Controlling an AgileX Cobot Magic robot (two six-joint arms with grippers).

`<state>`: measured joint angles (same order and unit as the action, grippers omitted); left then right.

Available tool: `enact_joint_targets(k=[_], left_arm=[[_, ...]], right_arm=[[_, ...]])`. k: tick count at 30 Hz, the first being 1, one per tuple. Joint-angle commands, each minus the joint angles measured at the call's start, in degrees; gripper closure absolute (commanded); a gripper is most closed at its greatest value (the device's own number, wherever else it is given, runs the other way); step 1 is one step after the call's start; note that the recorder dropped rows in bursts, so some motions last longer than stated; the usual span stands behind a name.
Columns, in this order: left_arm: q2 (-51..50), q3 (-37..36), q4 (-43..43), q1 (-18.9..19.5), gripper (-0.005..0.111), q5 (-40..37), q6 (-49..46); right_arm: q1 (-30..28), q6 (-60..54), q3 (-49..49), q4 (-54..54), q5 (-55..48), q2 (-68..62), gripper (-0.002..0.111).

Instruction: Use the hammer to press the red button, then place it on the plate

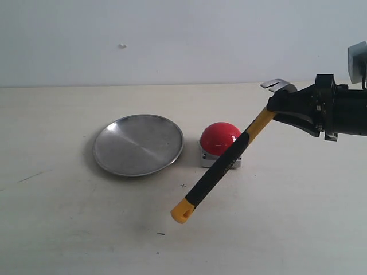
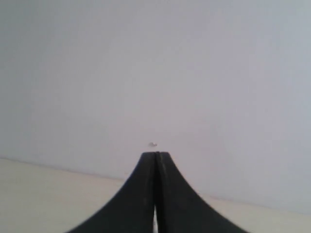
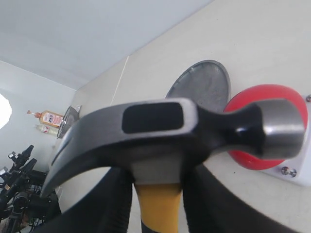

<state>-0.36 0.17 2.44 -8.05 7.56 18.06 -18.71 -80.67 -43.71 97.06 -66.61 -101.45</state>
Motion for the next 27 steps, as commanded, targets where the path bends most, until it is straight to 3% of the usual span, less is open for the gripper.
enact_joint_targets(k=[1, 9, 13, 15, 17, 20, 23, 24, 27], left_arm=[[0.18, -0.17, -0.03, 0.08, 0.107, 8.39, 2.04], [-14.46, 1.25, 1.34, 0.08, 0.107, 10.23, 8.50], [-32.98, 10.13, 21.36, 0.08, 0.107, 11.23, 23.95], [-42.90, 15.85, 37.40, 0.08, 0.107, 13.86, 32.64], [-56.21, 24.61, 60.46, 0.08, 0.107, 17.42, 47.36], [-67.23, 31.80, 74.69, 0.08, 0.106, 20.23, 56.66], [-78.19, 41.02, 96.42, -0.05, 0.093, 28.05, 72.83], [-80.69, 43.26, 97.51, -0.05, 0.085, 31.90, 75.01], [-84.14, 45.52, 97.51, -0.05, 0.068, 39.69, 69.33]], right_arm=[[0.09, -0.65, 0.13, 2.88, -3.35, 1.14, 0.108], [0.09, -0.65, 0.13, 2.88, -3.35, 1.14, 0.108], [0.09, -0.65, 0.13, 2.88, -3.35, 1.14, 0.108], [0.41, -0.16, 0.13, 2.88, -3.35, 1.14, 0.108], [1.41, -0.17, -0.20, 2.88, -3.35, 1.14, 0.108], [1.68, -0.41, -0.23, 2.88, -3.35, 1.14, 0.108], [1.78, -0.41, -0.23, 2.88, -3.35, 1.14, 0.108], [1.78, -0.41, -0.23, 2.88, -3.35, 1.14, 0.108], [2.08, -0.28, -0.23, 2.88, -3.35, 1.14, 0.108]])
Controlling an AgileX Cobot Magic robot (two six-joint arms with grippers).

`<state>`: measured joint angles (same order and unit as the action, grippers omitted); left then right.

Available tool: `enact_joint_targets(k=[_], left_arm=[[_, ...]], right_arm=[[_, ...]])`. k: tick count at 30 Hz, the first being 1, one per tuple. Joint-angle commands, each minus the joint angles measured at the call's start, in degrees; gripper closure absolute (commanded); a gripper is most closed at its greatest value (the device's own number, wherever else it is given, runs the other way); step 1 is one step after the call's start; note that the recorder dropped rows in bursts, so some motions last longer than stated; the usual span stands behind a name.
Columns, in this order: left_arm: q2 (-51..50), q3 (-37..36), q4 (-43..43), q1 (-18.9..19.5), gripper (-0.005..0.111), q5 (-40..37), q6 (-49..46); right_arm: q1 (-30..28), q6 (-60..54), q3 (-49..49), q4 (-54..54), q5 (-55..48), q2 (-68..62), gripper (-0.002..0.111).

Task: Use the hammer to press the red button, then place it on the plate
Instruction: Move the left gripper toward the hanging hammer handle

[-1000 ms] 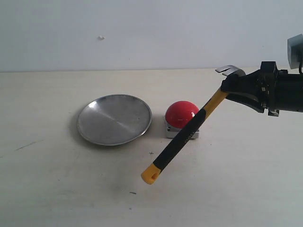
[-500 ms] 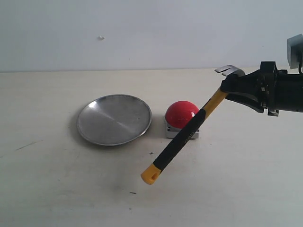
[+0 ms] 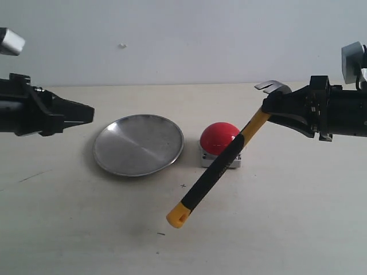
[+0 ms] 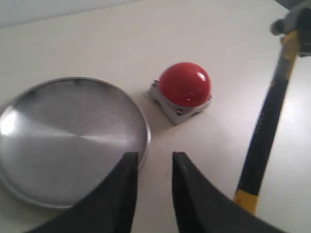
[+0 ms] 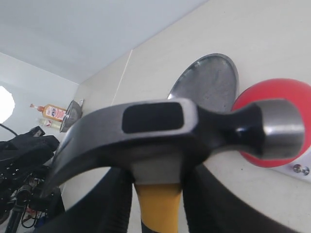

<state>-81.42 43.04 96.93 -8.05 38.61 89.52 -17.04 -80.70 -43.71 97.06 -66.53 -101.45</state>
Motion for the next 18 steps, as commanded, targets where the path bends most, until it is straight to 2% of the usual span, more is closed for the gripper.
enact_joint_targets(k=[1, 8, 12, 18], left_arm=[[-3.51, 2.75, 3.02, -0.05, 0.064, 10.16, -4.13], [-4.53, 1.77, 3.02, -0.76, 0.062, 10.99, -6.03], [-6.83, 0.79, 3.02, -5.33, 0.060, 6.82, -9.97], [-8.28, 0.79, 3.02, -11.08, 0.048, 1.48, -13.73]], right_arm=[[0.70, -0.25, -0.23, 2.88, -3.43, 1.14, 0.108], [4.51, -0.13, -2.01, 2.88, -3.43, 1.14, 0.108], [8.28, 0.55, -4.58, 2.88, -3.43, 1.14, 0.108], [9.04, 2.02, -5.92, 2.88, -2.85, 1.14, 0.108]])
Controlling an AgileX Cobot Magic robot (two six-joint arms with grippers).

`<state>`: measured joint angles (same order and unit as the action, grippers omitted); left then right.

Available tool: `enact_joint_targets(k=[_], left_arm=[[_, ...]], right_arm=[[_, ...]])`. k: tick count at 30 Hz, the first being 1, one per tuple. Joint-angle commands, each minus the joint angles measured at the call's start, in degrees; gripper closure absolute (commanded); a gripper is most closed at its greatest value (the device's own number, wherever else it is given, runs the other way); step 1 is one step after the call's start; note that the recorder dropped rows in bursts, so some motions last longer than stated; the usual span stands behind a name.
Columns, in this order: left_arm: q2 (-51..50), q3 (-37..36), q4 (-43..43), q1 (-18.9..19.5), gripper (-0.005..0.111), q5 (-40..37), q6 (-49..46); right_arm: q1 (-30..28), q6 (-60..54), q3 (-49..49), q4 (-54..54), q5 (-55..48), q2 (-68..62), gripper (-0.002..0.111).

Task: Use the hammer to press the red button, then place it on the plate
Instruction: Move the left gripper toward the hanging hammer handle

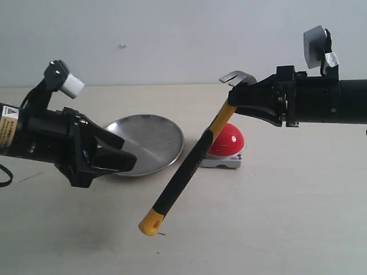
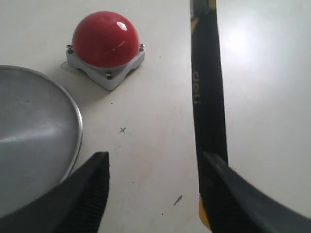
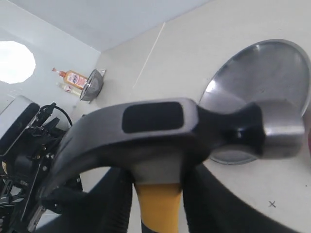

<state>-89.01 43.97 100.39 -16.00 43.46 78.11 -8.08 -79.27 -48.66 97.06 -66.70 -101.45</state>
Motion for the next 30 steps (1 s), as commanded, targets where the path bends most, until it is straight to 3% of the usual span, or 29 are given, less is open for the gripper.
enact_joint_targets(k=[1, 4, 14, 30], left_arm=[[-1.00, -0.14, -0.45, -4.12, 0.047, -4.97, -2.44], [-2.34, -0.14, -1.18, -6.74, 0.047, -9.77, -2.53], [-6.42, 1.85, -6.39, -11.32, 0.047, -11.10, -5.74], [-8.58, 2.21, -6.75, -12.09, 0.042, -9.98, -8.67]], right_arm=[[0.07, 0.59, -0.96, 2.88, -2.01, 1.04, 0.108], [0.07, 0.59, -0.96, 2.88, -1.99, 0.69, 0.108], [0.07, 0.59, -0.96, 2.88, -2.38, 0.68, 0.108], [0.07, 1.03, -0.96, 2.88, -0.42, 0.68, 0.108]])
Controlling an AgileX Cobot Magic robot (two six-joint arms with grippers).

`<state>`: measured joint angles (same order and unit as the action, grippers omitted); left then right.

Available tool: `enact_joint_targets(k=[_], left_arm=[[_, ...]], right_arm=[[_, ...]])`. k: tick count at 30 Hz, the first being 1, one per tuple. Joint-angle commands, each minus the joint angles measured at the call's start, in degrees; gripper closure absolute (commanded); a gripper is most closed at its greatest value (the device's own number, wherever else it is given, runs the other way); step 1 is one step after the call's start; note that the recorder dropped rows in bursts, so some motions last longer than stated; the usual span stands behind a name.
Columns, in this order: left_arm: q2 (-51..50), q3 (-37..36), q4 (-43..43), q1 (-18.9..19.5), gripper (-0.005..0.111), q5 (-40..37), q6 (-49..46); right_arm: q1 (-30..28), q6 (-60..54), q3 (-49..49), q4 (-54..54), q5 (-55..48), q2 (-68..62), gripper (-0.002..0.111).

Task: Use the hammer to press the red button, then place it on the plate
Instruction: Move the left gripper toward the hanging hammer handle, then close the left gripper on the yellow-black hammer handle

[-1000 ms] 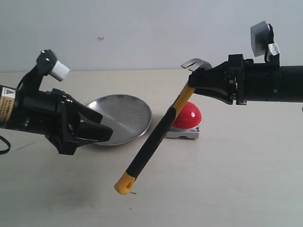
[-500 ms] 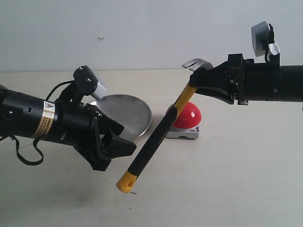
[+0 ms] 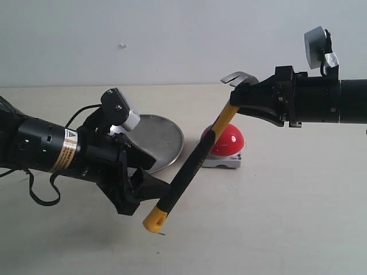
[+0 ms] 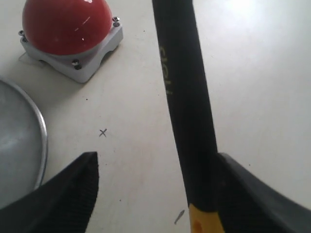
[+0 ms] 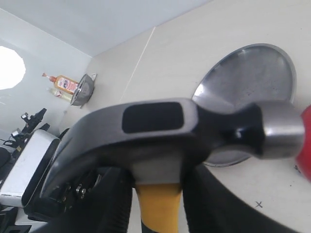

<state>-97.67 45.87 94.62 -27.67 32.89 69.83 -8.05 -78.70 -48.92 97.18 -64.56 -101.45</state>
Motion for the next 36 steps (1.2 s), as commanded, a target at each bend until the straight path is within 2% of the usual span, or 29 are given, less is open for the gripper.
enact_joint_targets(k=[1, 6, 10, 12, 16, 27, 36], left_arm=[[0.08, 0.31, -0.98, -0.42, 0.042, 1.24, -0.40], [0.08, 0.31, -1.01, -0.68, 0.042, 3.35, -0.40], [0.08, 0.31, -1.01, -6.59, 0.042, -5.12, -2.38], [-0.13, 0.31, -1.28, -8.40, 0.042, -8.41, -2.62], [-2.88, 2.37, -5.56, -8.38, 0.042, -7.31, -3.20], [-8.89, 5.05, -6.82, -8.38, 0.042, -7.54, -3.17], [-10.04, 6.68, -7.38, -8.38, 0.042, -8.40, -3.17]], right_arm=[[0.05, 0.46, -0.71, 2.77, -2.55, 0.68, 0.108], [0.05, 0.72, -0.71, 2.77, -1.41, 0.68, 0.108], [0.05, 0.72, -0.71, 2.77, -1.30, 0.68, 0.108], [0.05, 0.72, -0.71, 2.77, -1.30, 0.68, 0.108], [0.05, 0.86, -0.71, 2.77, -1.43, 0.68, 0.108], [0.05, 0.86, -0.71, 2.77, -1.44, 0.68, 0.108], [0.05, 0.86, -0.71, 2.77, -1.33, 0.68, 0.108]])
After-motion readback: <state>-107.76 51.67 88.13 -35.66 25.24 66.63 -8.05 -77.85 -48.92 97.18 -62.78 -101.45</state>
